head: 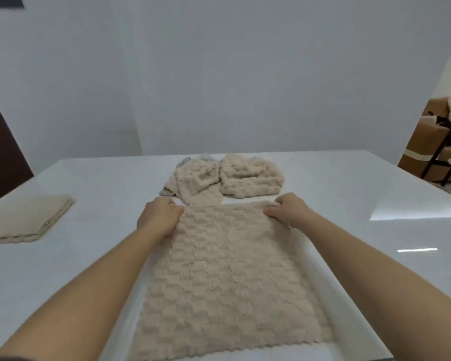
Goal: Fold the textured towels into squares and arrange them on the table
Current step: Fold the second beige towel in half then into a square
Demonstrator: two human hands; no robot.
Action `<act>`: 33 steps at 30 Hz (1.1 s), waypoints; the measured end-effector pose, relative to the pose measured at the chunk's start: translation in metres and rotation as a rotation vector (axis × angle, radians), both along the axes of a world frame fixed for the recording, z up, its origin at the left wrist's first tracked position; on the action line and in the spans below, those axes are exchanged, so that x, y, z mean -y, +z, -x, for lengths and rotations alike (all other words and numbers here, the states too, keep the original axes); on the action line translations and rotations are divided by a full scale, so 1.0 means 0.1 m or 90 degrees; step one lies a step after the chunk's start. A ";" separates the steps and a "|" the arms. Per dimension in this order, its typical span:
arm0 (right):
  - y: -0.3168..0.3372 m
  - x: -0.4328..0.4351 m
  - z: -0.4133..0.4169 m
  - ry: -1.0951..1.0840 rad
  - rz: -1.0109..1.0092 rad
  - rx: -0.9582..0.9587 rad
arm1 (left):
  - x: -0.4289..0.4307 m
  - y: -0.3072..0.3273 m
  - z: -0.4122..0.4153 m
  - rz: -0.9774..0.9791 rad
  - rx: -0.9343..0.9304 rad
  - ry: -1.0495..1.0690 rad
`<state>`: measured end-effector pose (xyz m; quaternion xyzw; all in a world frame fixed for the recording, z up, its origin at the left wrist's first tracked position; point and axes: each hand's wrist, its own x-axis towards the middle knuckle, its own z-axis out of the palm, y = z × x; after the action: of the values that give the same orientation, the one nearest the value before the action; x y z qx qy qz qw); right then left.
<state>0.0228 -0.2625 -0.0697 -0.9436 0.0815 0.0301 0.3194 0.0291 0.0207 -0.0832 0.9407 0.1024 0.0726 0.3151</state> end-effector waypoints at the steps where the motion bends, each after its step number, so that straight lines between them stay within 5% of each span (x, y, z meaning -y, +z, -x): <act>1: -0.12 -0.01 -0.05 -0.018 0.046 0.019 | 0.01 -0.13 -0.07 -0.035 0.004 0.000; 10: -0.34 -0.28 -0.21 -0.007 0.342 0.283 | 0.28 -0.29 -0.22 -0.313 0.281 -0.049; 14: -0.45 -0.53 -0.06 0.257 0.274 0.149 | 0.61 -0.36 0.02 -0.271 0.090 -0.242; 17: -0.56 -0.51 -0.07 0.275 0.301 0.028 | 0.59 -0.49 0.03 -0.297 -0.062 -0.267; 27: -0.56 -0.05 0.06 0.163 0.313 0.003 | 0.17 -0.47 0.16 -0.306 -0.101 -0.131; 33: -0.40 -0.31 0.29 0.220 0.303 0.092 | 0.41 -0.30 0.56 -0.291 0.029 -0.178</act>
<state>-0.0066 -0.2318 -0.1101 -0.9915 -0.0983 -0.0030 0.0847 -0.0264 -0.0201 -0.1134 0.9906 -0.0550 0.0707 0.1035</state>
